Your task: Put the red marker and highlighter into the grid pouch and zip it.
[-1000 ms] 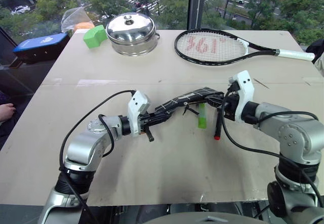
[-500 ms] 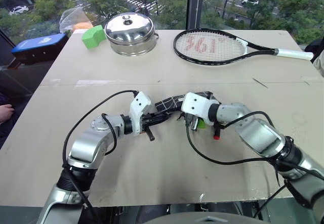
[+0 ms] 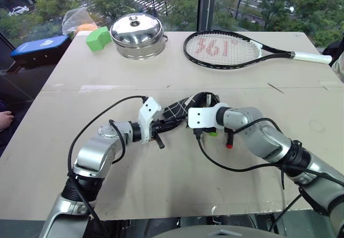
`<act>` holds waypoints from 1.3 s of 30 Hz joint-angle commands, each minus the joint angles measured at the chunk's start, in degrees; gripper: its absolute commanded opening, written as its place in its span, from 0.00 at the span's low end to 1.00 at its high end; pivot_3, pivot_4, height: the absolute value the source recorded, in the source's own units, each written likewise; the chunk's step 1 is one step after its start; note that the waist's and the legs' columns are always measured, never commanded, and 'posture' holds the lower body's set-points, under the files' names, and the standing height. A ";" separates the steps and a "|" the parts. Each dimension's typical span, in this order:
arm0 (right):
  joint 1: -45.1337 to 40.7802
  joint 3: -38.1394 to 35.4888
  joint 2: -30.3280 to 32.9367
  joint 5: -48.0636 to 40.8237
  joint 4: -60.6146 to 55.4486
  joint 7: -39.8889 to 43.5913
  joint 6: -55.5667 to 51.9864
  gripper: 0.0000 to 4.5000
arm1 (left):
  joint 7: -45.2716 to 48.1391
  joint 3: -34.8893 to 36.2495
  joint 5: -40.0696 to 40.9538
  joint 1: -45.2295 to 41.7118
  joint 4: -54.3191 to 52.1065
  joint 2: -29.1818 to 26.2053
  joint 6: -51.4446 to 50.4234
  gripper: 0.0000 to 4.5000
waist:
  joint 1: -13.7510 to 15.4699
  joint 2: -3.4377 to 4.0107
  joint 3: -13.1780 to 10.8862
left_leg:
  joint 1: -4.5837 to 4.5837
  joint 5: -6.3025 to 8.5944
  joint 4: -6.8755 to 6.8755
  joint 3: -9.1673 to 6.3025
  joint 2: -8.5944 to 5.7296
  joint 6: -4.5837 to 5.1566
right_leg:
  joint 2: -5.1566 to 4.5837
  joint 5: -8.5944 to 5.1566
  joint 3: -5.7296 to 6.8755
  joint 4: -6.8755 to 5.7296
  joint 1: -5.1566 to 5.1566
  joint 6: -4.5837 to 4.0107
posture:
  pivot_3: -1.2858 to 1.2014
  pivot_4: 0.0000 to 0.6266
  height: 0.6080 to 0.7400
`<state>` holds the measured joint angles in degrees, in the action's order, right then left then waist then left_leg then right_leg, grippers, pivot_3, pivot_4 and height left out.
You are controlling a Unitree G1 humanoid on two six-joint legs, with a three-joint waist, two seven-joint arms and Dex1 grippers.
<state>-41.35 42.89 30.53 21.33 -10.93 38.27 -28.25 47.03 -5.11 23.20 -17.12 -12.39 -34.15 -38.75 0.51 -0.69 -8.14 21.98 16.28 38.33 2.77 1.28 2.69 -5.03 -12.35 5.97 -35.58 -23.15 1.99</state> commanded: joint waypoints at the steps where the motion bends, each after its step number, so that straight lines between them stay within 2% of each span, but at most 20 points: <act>1: 0.98 -2.02 -0.22 2.20 -0.67 0.99 1.18 0.99 | -0.33 1.00 0.35 -0.53 -1.38 -0.33 -0.21 0.00 | 0.07 -0.01 0.00 | 0.00 0.00 0.00 0.00 0.00 0.00 | 0.00 0.00 0.00 0.00 0.00 0.00 | 0.52 0.24 1.00; 4: 2.26 -6.30 -1.05 0.29 -2.78 1.69 -0.95 0.99 | -0.32 1.48 0.30 -0.44 -1.15 -0.63 -0.31 0.00 | 0.08 -0.01 0.01 | 0.00 0.00 0.00 0.00 0.00 0.00 | 0.00 0.00 0.01 0.00 0.00 0.00 | 0.52 0.24 1.00; 9: 7.59 -23.67 -1.03 -16.56 -16.74 11.42 -19.11 0.99 | -0.10 4.44 1.33 0.01 0.20 -1.49 -0.29 0.00 | 0.29 -0.01 -0.01 | 0.03 -0.01 0.01 -0.06 0.00 -0.01 | -0.02 0.01 0.06 0.02 0.01 -0.01 | 0.52 0.24 1.00; 13: 10.36 -33.24 -2.60 -23.18 -24.65 10.24 -32.22 0.99 | 0.12 5.78 2.00 0.09 0.34 -1.69 -0.67 0.00 | 0.26 -0.01 -0.01 | 0.01 0.00 0.00 -0.08 0.00 0.00 | -0.03 0.01 0.08 0.01 0.02 -0.02 | 0.52 0.24 1.00; 15: 13.55 -35.35 -2.59 -23.17 -27.58 7.08 -36.42 0.99 | -0.50 6.13 2.03 -0.16 -0.02 -1.43 -1.25 0.00 | 0.33 -0.04 0.01 | 0.00 0.01 -0.01 -0.09 0.01 0.01 | -0.03 0.01 0.09 0.00 0.02 -0.02 | 0.52 0.24 1.00; 18: 16.49 -38.14 -5.80 -22.55 -29.82 0.90 -45.49 0.99 | -0.81 6.27 2.08 -0.43 0.03 -1.45 -1.41 0.00 | 0.29 -0.04 0.00 | 0.03 0.02 -0.01 -0.11 0.00 0.01 | -0.07 0.01 0.10 0.00 0.01 -0.03 | 0.52 0.24 1.00; 21: 18.05 -37.60 -7.75 -19.58 -30.59 -6.88 -52.90 0.99 | -0.99 6.35 2.13 -0.43 -0.03 -1.55 -1.43 0.00 | 0.23 -0.02 -0.01 | 0.02 0.01 -0.01 -0.07 -0.01 0.01 | -0.07 0.01 0.05 -0.04 0.00 -0.04 | 0.52 0.24 1.00; 24: 18.83 -37.60 -12.37 -16.67 -30.37 -15.06 -61.49 0.99 | -1.10 6.43 2.24 -0.38 -0.35 -1.70 -1.50 0.00 | 0.23 -0.03 0.00 | 0.02 0.01 -0.01 -0.07 -0.01 0.00 | -0.07 0.01 0.05 -0.05 0.00 -0.04 | 0.52 0.24 1.00; 27: 19.83 -36.67 -15.32 -16.24 -29.78 -19.40 -64.21 0.99 | -1.24 6.38 2.35 -0.43 -0.52 -1.72 -1.60 0.00 | 0.23 -0.02 0.00 | 0.02 0.01 -0.02 -0.08 -0.01 0.00 | -0.06 0.01 0.05 -0.06 -0.01 -0.04 | 0.52 0.24 1.00; 28: 20.90 -36.26 -16.86 -16.09 -28.87 -20.93 -64.25 0.87 | -1.26 6.32 2.41 -0.45 -0.60 -1.74 -1.62 0.00 | 0.24 -0.02 0.00 | 0.03 0.01 -0.02 -0.08 -0.01 0.00 | -0.06 0.01 0.05 -0.05 -0.01 -0.04 | 0.52 0.24 1.00; 30: 23.30 -37.07 -21.27 -15.78 -27.16 -23.74 -64.25 0.82 | -1.31 6.18 2.44 -0.59 -0.70 -1.75 -1.66 0.00 | 0.21 -0.08 0.04 | 0.02 0.01 -0.02 -0.07 -0.02 0.00 | -0.04 0.00 0.06 -0.04 0.00 -0.03 | 0.52 0.24 1.00; 33: 24.86 -37.37 -24.03 -15.40 -26.83 -27.06 -64.25 0.50 | -1.30 6.23 2.53 -0.48 -0.89 -1.84 -1.69 0.00 | 0.30 -0.17 0.12 | 0.00 0.01 -0.05 -0.10 -0.01 0.00 | -0.01 0.00 0.07 -0.05 0.01 -0.02 | 0.52 0.24 1.00; 36: 25.01 -37.46 -23.90 -15.51 -27.29 -28.89 -64.25 0.17 | -1.38 6.26 2.68 -0.21 -1.34 -1.84 -1.90 0.00 | 0.29 -0.19 0.13 | -0.02 0.01 -0.01 -0.09 -0.04 0.00 | -0.06 -0.01 0.07 -0.03 0.01 -0.01 | 0.52 0.24 1.00; 38: 25.22 -37.56 -23.25 -16.34 -27.74 -29.04 -64.25 0.01 | -1.49 6.20 2.73 -0.10 -1.56 -1.75 -2.00 0.00 | 0.17 -0.39 0.25 | -0.05 0.01 0.00 -0.08 -0.04 0.00 | -0.05 -0.02 0.04 -0.03 0.02 0.00 | 0.52 0.24 1.00; 39: 25.37 -37.83 -23.38 -16.78 -27.89 -29.00 -64.25 0.01 | -1.53 6.17 2.74 -0.08 -1.61 -1.69 -2.00 0.00 | 0.18 -0.39 0.25 | -0.06 0.01 0.01 -0.08 -0.03 0.01 | -0.04 -0.05 0.04 -0.04 0.02 0.05 | 0.52 0.24 1.00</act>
<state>-17.19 5.80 6.74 4.54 -40.53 10.11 -91.12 45.76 -0.27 24.96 -17.05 -11.36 -35.55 -40.91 0.70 -1.08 -7.89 21.92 16.29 38.33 2.69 1.25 2.70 -5.08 -12.44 6.01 -35.62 -23.13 2.11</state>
